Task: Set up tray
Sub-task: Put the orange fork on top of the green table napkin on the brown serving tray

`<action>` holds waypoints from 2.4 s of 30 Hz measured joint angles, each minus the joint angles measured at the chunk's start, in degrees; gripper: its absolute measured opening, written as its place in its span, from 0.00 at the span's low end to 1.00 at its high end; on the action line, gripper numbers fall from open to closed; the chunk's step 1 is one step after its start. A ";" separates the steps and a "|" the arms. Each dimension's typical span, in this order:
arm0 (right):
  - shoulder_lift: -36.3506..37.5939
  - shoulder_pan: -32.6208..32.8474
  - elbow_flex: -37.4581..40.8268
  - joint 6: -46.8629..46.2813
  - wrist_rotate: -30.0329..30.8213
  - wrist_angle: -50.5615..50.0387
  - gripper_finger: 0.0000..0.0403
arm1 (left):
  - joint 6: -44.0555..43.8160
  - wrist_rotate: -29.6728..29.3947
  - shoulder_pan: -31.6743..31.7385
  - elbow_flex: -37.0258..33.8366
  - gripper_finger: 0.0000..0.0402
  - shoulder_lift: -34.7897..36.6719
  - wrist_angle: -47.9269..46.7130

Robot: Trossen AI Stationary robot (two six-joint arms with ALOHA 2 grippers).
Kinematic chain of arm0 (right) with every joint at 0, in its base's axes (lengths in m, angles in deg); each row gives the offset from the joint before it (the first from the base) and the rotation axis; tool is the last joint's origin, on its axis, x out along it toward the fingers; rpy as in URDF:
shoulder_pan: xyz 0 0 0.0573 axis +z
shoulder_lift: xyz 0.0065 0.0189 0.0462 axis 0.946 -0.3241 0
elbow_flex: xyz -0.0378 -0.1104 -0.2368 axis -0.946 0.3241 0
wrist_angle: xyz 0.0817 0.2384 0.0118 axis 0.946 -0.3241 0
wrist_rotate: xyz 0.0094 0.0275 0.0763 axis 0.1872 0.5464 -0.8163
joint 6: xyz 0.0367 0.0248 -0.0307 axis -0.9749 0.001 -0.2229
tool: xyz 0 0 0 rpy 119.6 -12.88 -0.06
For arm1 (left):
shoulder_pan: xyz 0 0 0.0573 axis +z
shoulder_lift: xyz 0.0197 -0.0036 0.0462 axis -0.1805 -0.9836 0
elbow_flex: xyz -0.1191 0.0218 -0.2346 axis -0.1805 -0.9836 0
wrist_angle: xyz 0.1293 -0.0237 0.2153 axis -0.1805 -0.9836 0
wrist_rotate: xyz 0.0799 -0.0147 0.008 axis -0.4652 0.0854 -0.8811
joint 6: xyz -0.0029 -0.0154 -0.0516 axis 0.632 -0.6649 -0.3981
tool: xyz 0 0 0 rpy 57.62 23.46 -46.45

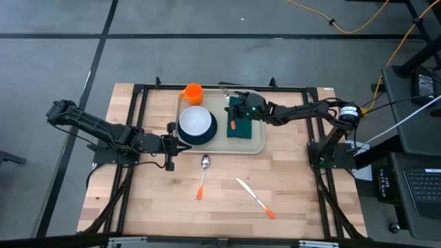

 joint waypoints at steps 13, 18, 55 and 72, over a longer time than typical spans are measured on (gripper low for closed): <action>-0.53 0.35 8.60 -11.15 4.41 8.16 0.01 | -1.99 0.00 0.00 0.00 0.02 0.00 -1.26; -3.32 0.31 8.46 -13.92 5.43 8.42 0.01 | -2.01 0.00 0.00 0.00 0.02 0.00 -1.28; -9.97 -3.26 -1.77 -16.32 1.14 -1.71 0.01 | -4.52 0.00 0.00 0.00 0.01 0.00 -1.33; -11.01 -2.84 -1.69 -20.61 1.63 -5.08 0.01 | -4.50 -0.02 0.00 -0.02 0.02 0.00 -1.33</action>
